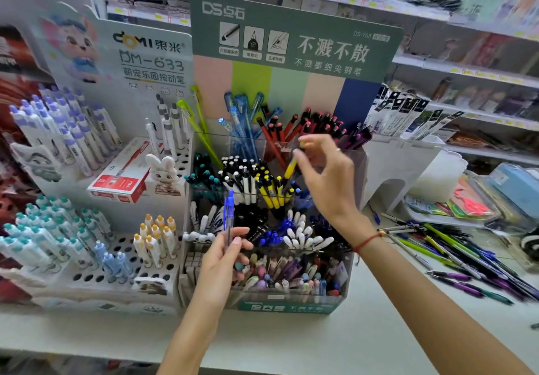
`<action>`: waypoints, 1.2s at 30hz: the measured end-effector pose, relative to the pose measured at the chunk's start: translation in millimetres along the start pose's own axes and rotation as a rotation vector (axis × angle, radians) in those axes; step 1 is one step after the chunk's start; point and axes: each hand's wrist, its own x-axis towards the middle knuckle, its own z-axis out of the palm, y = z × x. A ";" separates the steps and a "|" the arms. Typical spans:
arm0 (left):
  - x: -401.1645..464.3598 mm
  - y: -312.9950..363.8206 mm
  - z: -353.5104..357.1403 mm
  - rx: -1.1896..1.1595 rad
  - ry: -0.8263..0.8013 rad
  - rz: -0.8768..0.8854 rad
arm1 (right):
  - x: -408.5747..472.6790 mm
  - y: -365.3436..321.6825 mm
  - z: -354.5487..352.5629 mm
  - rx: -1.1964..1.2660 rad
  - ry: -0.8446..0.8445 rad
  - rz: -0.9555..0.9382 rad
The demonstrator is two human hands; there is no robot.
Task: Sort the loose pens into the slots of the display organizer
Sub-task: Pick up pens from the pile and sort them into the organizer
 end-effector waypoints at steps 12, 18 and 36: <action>-8.8 5.3 -16.8 -0.069 0.047 -0.008 | -13.9 17.5 8.9 -0.376 -0.196 -0.150; -4.5 4.9 -15.0 -0.090 0.020 -0.003 | -27.0 17.3 10.6 -0.465 -0.239 -0.192; 19.6 -7.2 40.5 0.642 -0.262 0.401 | -73.9 -28.9 -23.6 0.468 -0.133 0.458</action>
